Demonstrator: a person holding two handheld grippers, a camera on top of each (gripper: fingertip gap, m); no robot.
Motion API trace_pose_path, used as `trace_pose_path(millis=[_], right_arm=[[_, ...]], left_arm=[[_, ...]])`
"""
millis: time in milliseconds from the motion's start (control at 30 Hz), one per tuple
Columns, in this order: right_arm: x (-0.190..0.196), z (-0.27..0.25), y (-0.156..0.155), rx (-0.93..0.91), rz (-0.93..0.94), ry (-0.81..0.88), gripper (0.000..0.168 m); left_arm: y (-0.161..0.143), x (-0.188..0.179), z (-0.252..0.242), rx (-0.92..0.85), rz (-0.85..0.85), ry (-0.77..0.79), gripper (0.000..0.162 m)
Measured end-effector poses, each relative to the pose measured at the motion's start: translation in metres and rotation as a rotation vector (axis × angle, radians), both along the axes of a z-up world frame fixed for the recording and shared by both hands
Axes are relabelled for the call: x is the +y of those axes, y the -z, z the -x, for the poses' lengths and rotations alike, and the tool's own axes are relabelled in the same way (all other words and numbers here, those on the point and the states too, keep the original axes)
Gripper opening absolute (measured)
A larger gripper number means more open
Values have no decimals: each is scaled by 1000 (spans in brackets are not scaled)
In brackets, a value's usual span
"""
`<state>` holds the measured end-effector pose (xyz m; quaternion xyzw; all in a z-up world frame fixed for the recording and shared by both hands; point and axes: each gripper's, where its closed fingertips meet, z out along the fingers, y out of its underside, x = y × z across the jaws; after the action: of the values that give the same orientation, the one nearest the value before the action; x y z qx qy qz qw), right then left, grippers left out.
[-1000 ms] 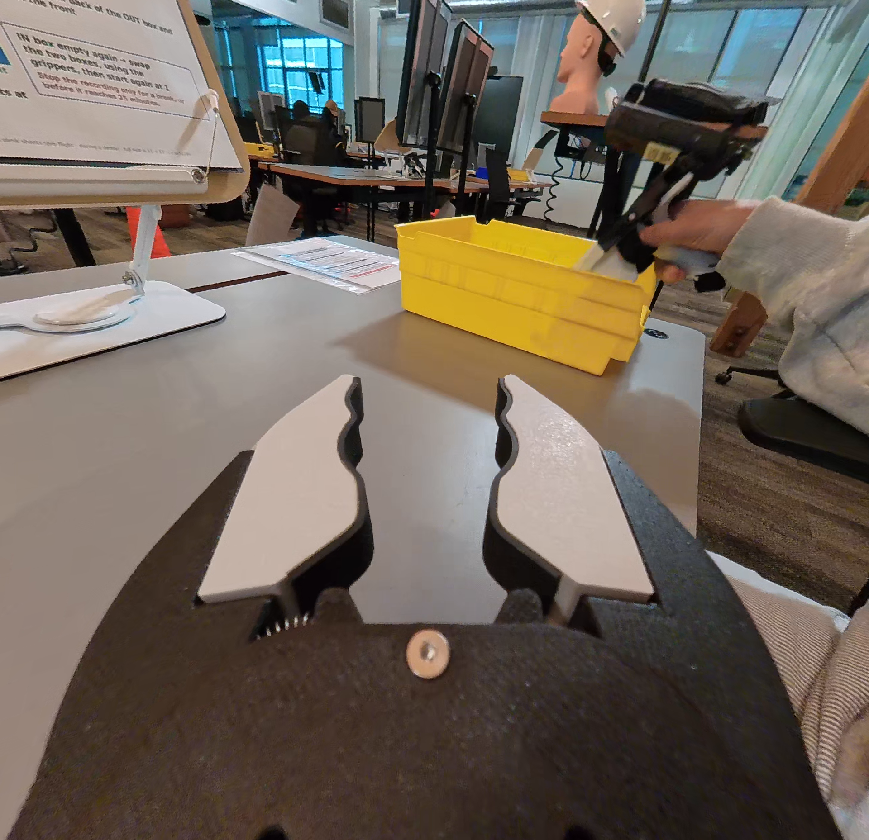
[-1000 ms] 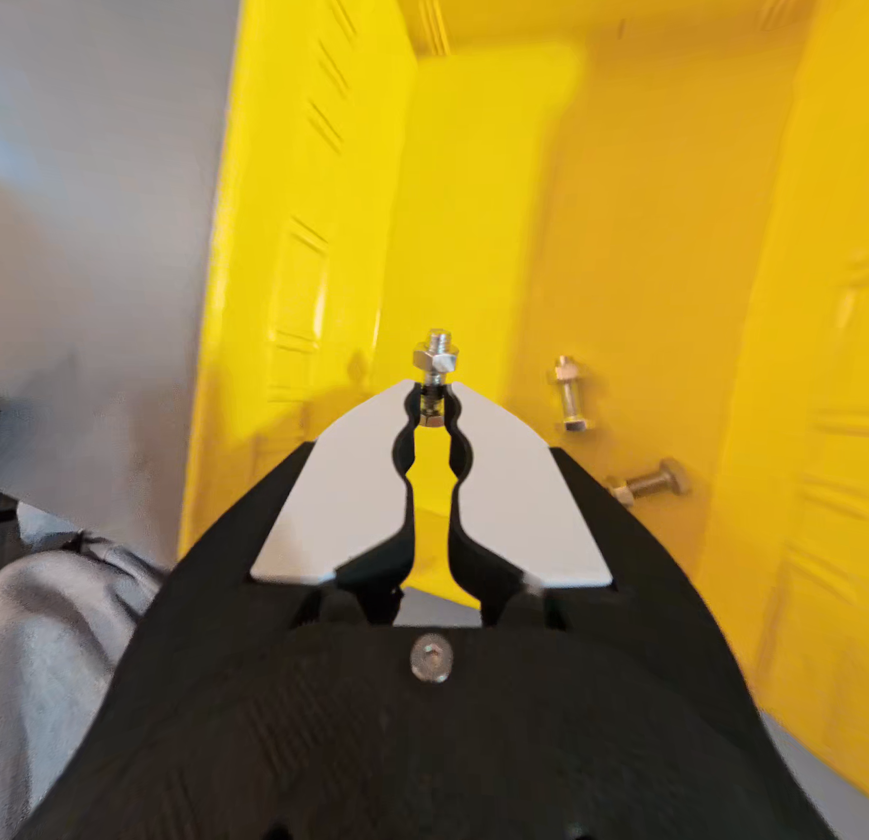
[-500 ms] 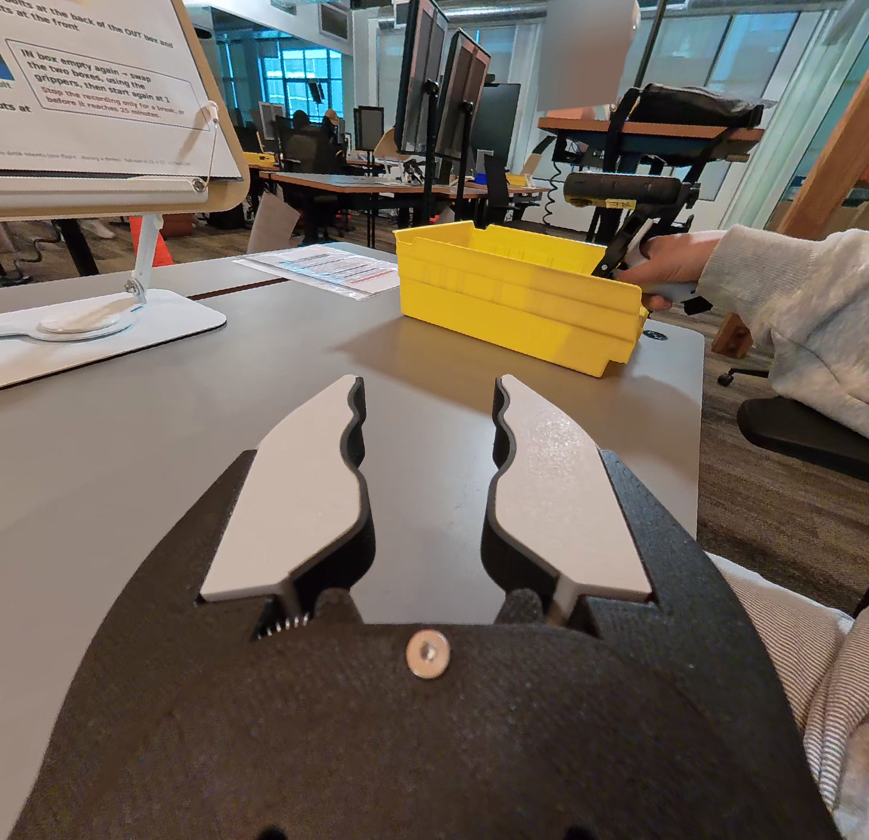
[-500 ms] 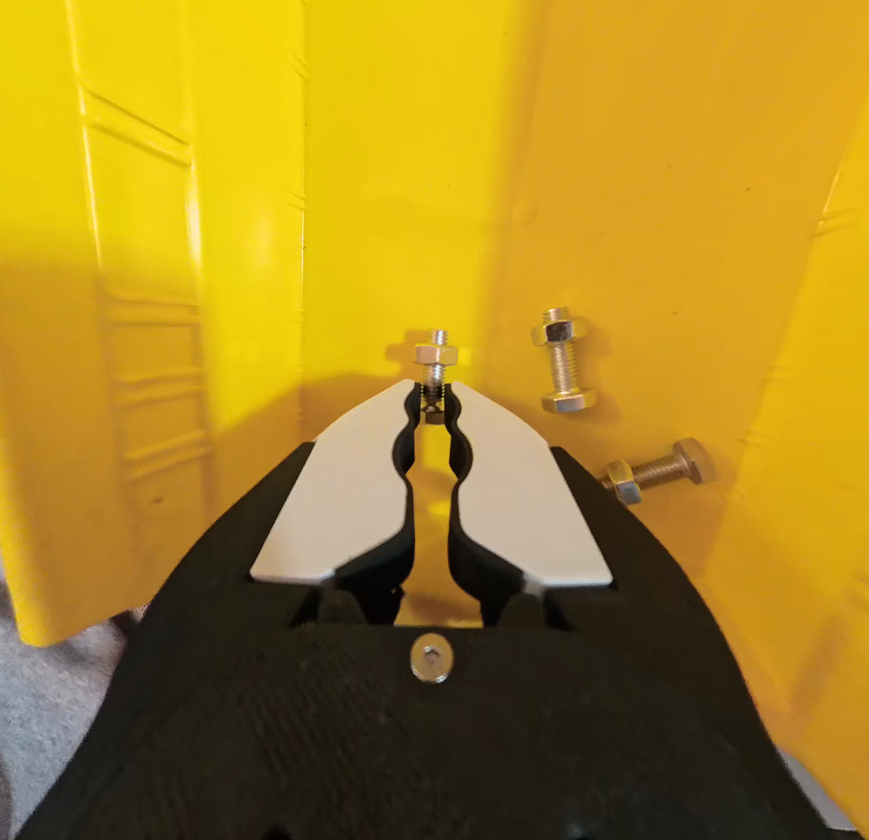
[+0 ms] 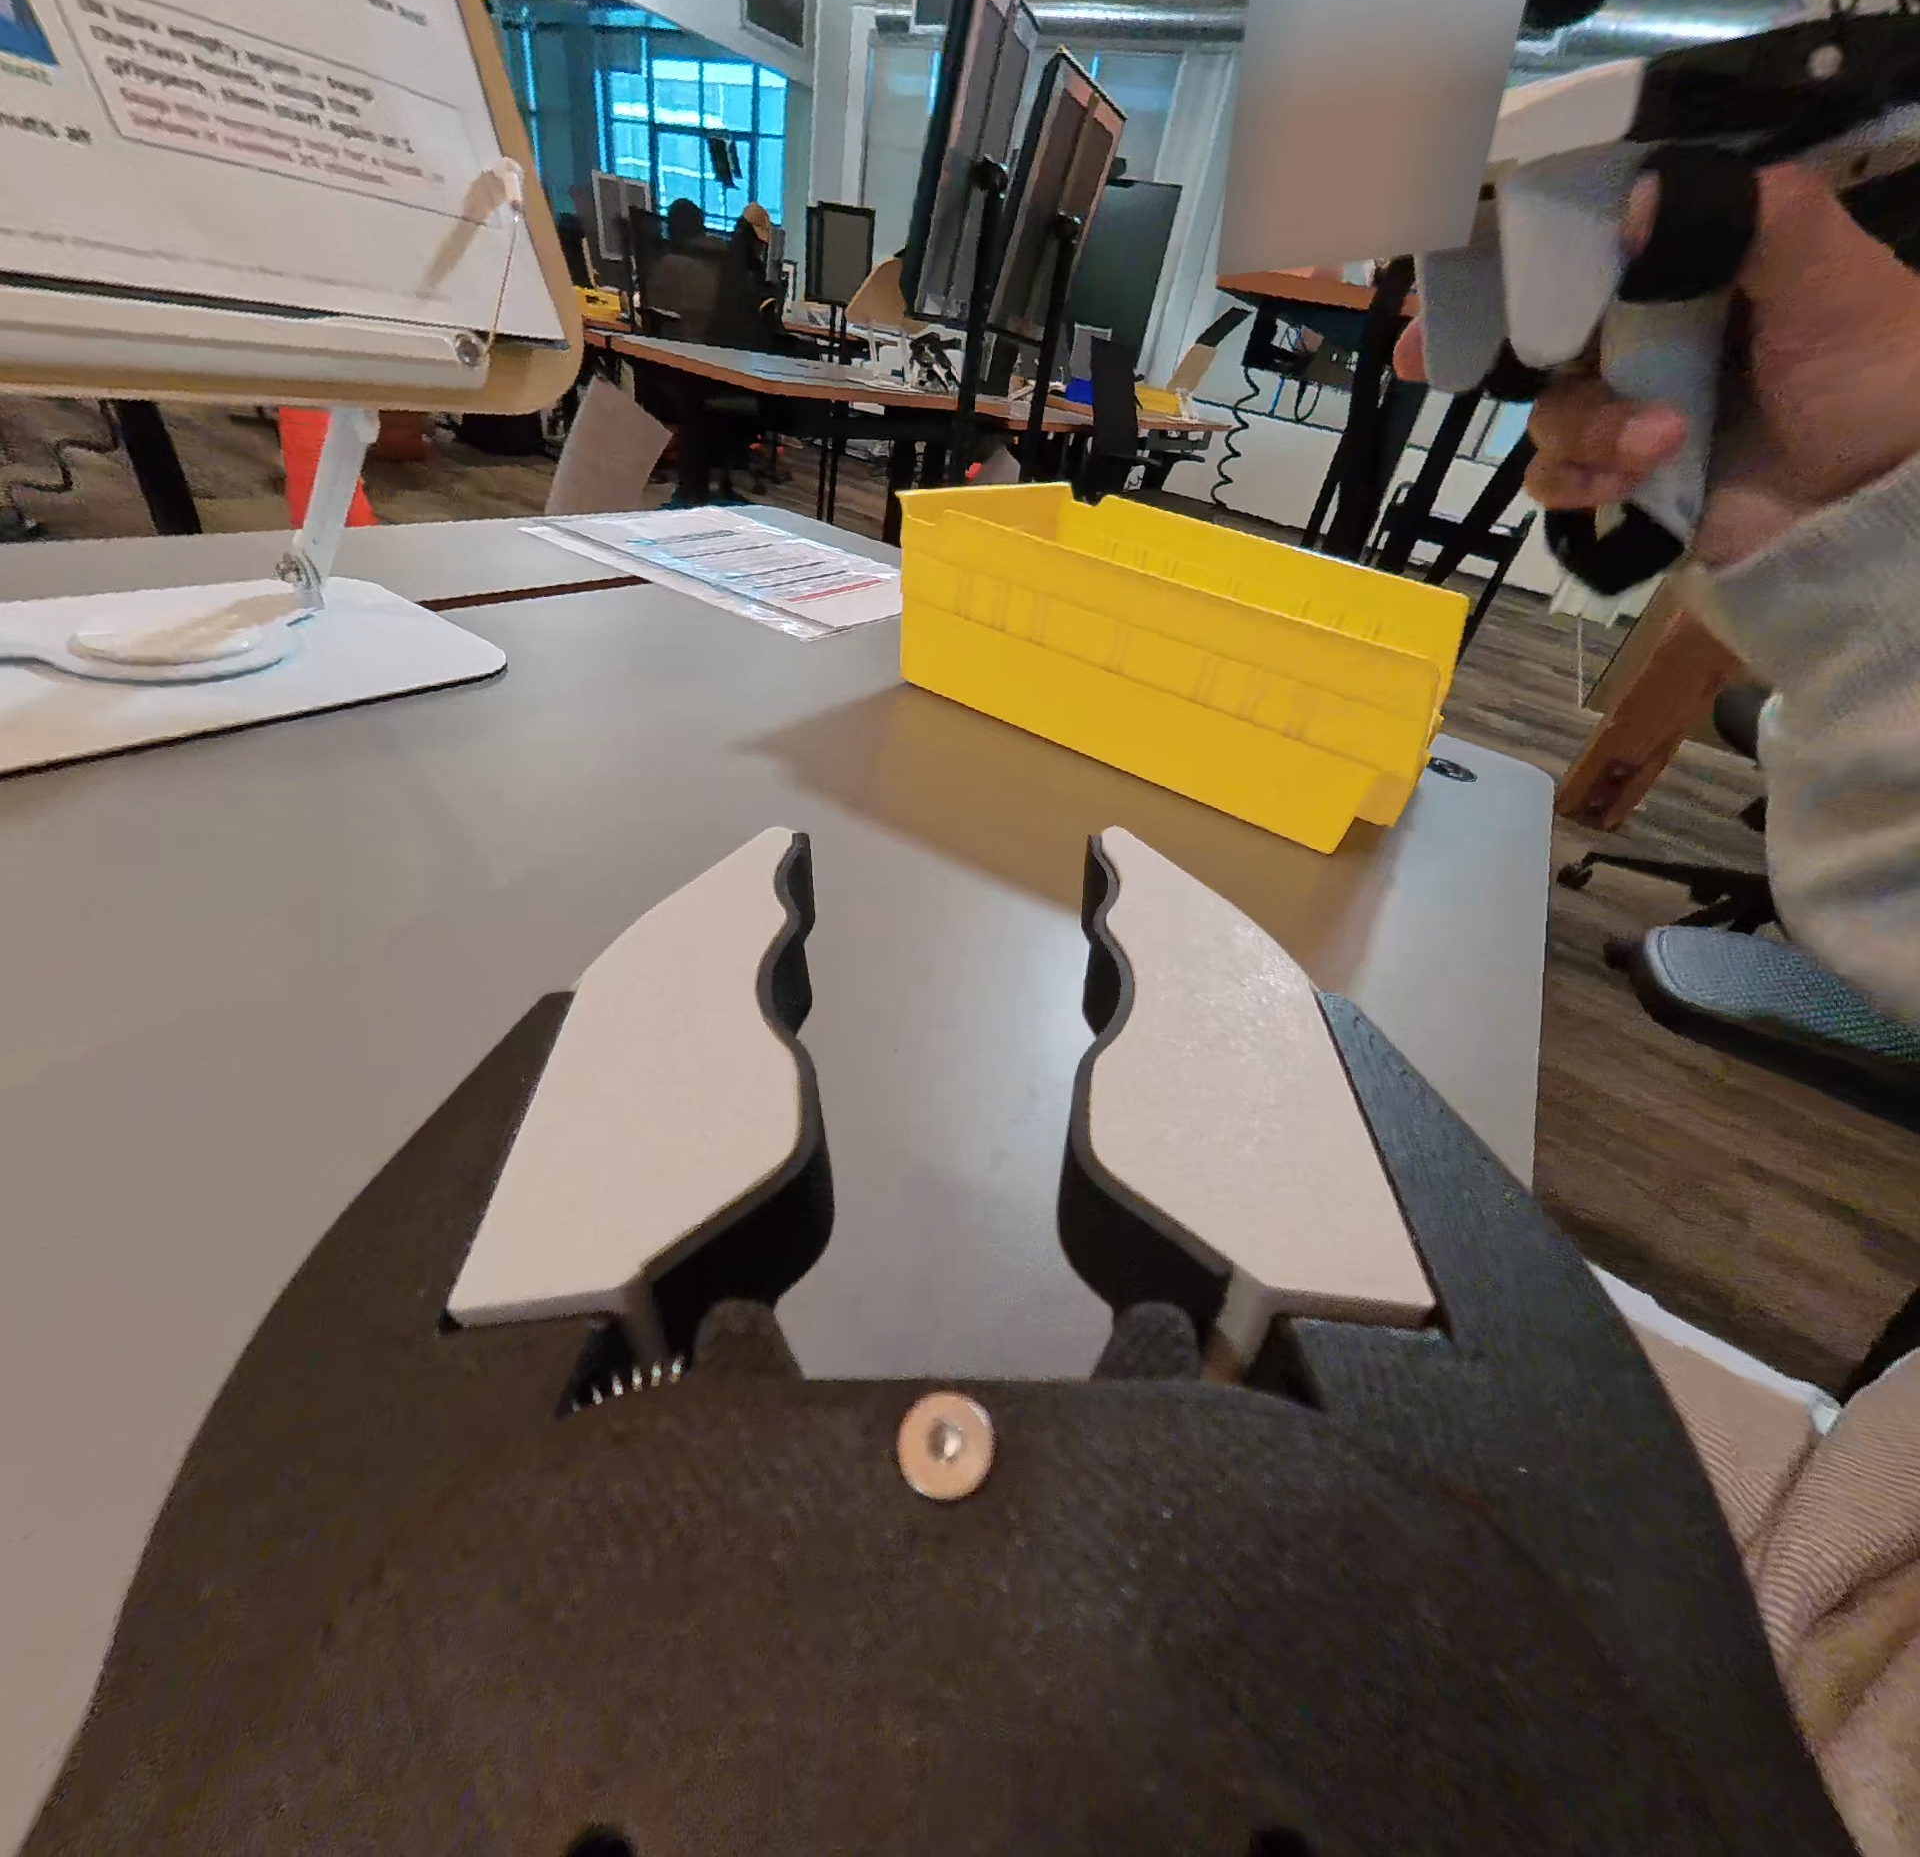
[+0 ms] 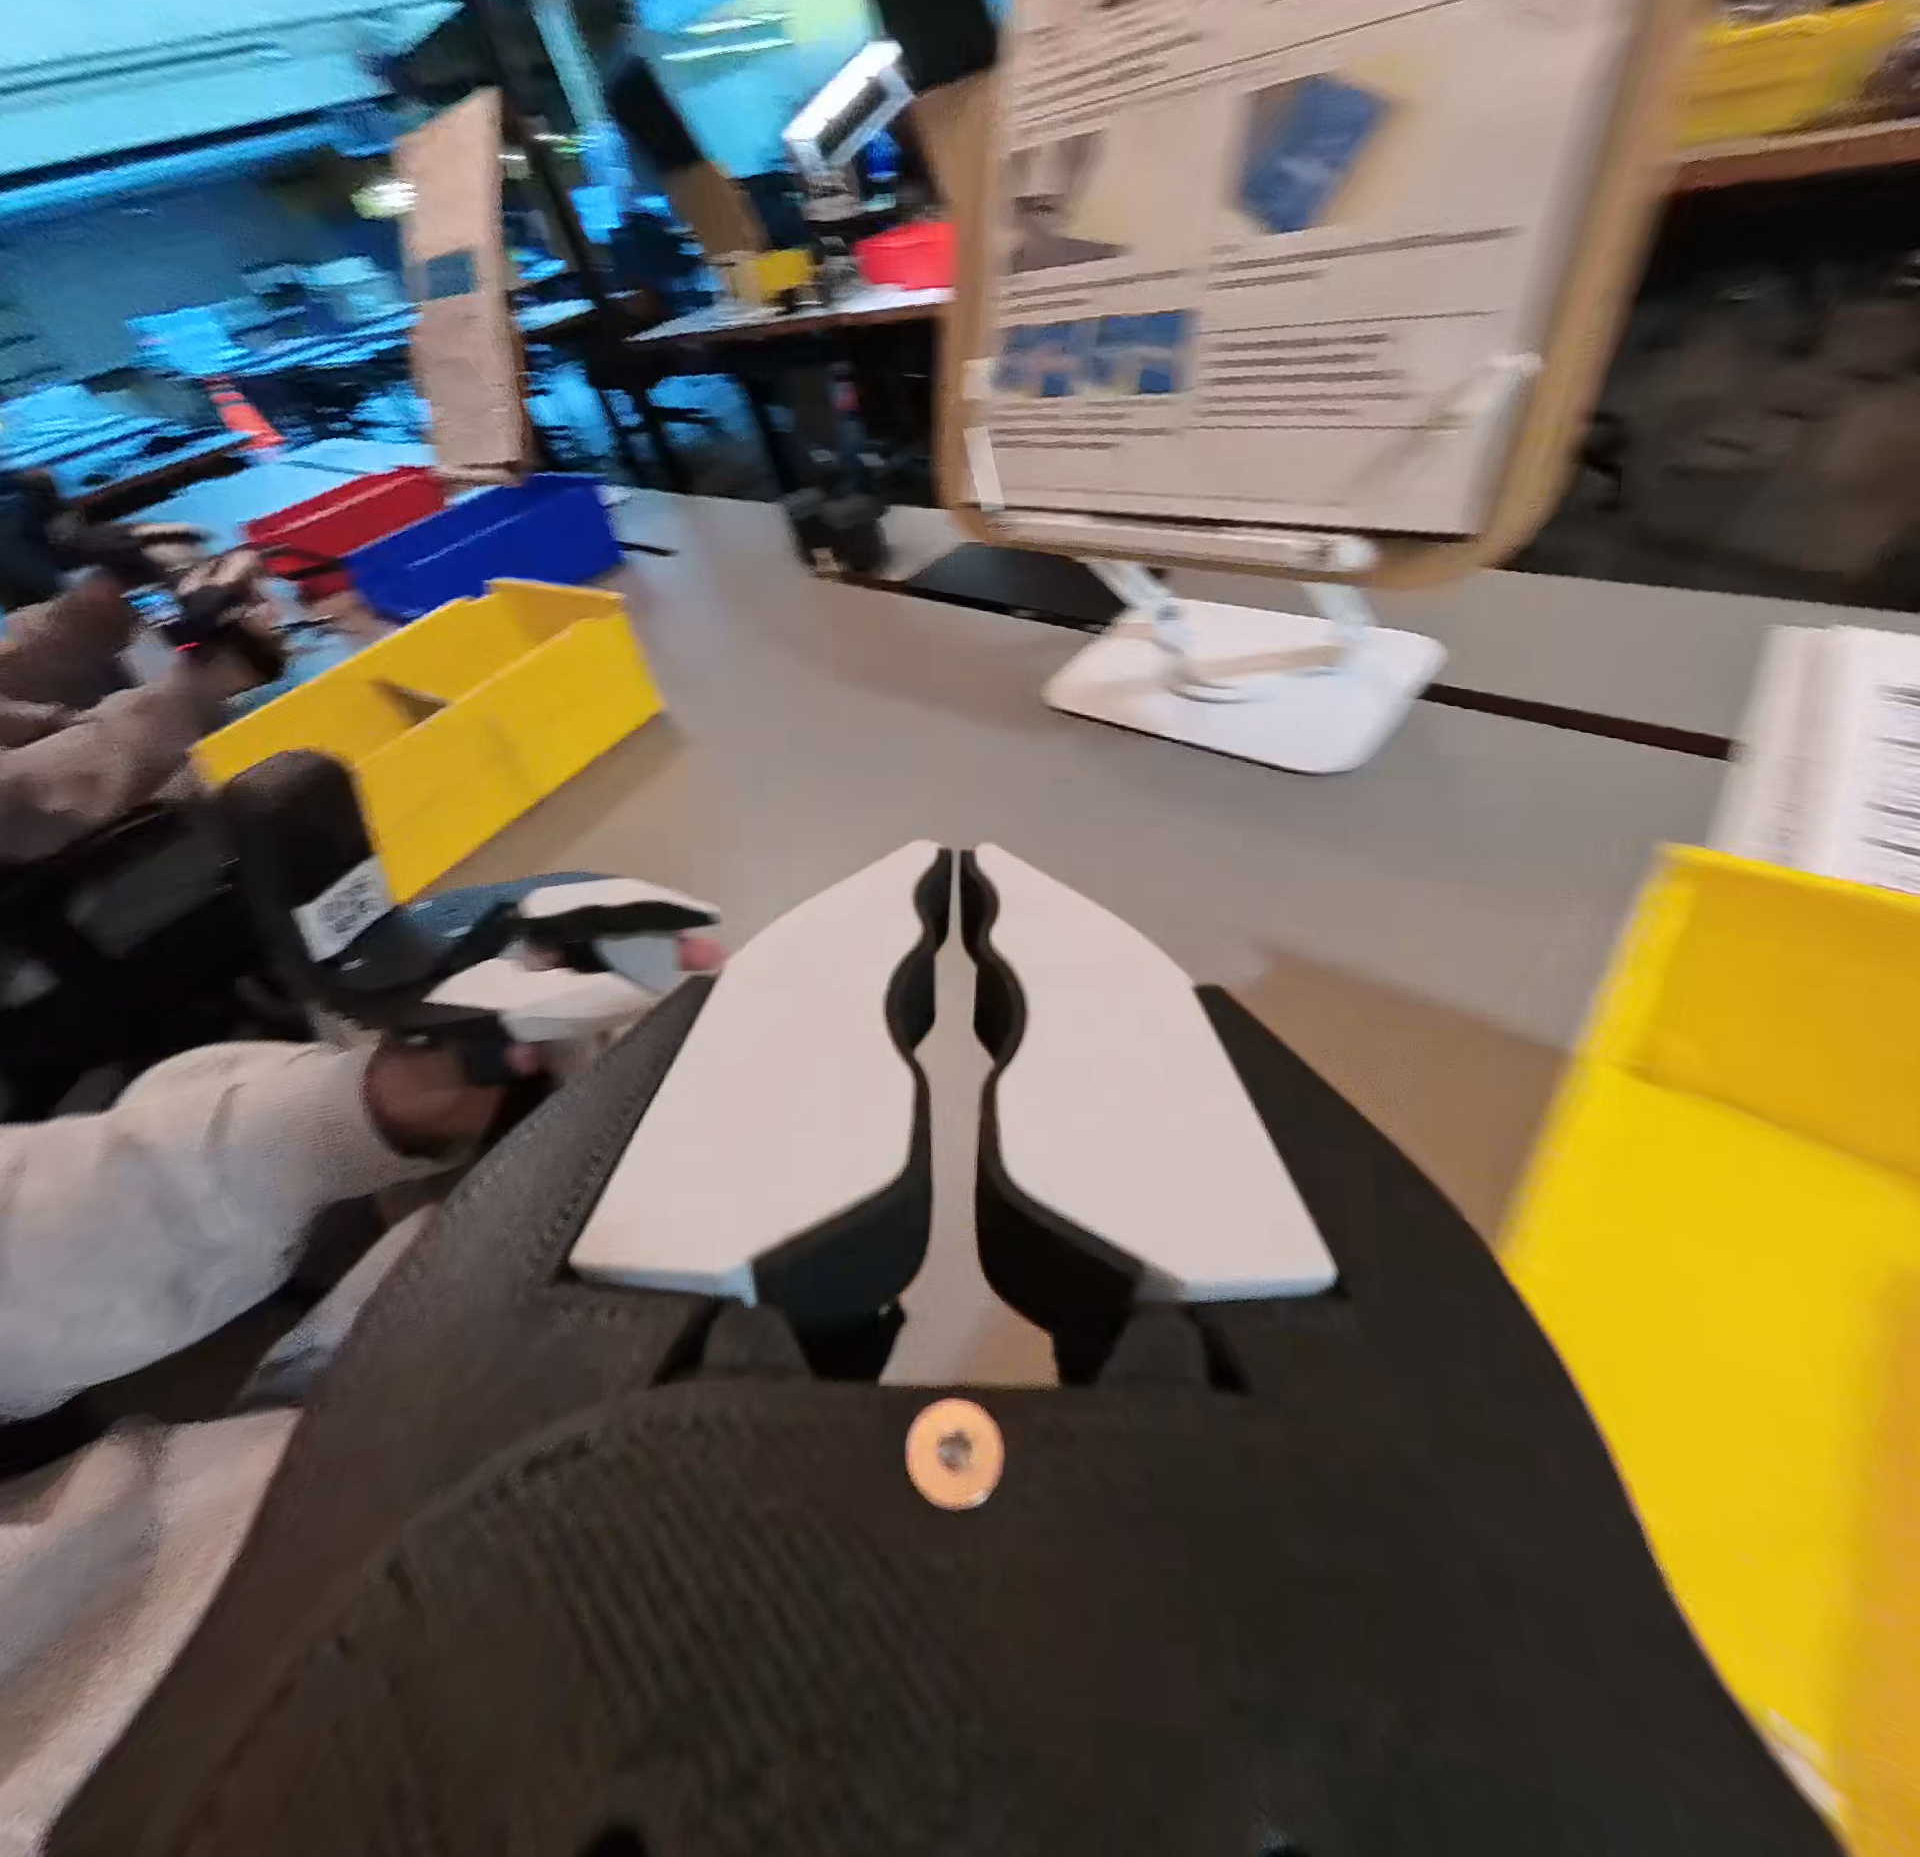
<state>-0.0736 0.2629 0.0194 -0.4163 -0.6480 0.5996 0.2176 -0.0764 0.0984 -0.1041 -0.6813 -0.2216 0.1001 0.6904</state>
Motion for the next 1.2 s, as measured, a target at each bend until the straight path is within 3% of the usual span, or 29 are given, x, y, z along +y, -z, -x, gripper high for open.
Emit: trace_pose_path(millis=[33,167,267,333,600,767,900,1067,1100,1200], right_arm=[[-27,-1,9,0,14,-54,3],[-109,-5,83,-104,19,-235,10],[-128,-8,147,-238,3,-267,5],[-133,-9,161,-261,-18,-297,0],[-125,1,165,-215,-23,-288,2],[-122,5,166,-200,-36,-284,0],[-121,5,160,-146,-55,-279,0],[-106,17,148,16,-128,-186,14],[-105,15,148,19,-142,-200,0],[-101,17,148,20,-165,-190,0]], left_arm=[[1,-1,2,-17,-7,-4,49],[-1,-6,12,-38,-35,-46,17],[-1,-13,20,-24,-21,-88,1],[-5,-15,23,-18,-34,-87,1],[-11,-30,43,-80,-94,-123,1],[-18,-64,61,-69,-72,-218,1],[-33,-120,86,-63,-82,-383,2],[-62,-201,107,-58,-19,-607,4],[-67,-222,111,-55,25,-669,3],[-94,-291,126,-19,152,-834,0]])
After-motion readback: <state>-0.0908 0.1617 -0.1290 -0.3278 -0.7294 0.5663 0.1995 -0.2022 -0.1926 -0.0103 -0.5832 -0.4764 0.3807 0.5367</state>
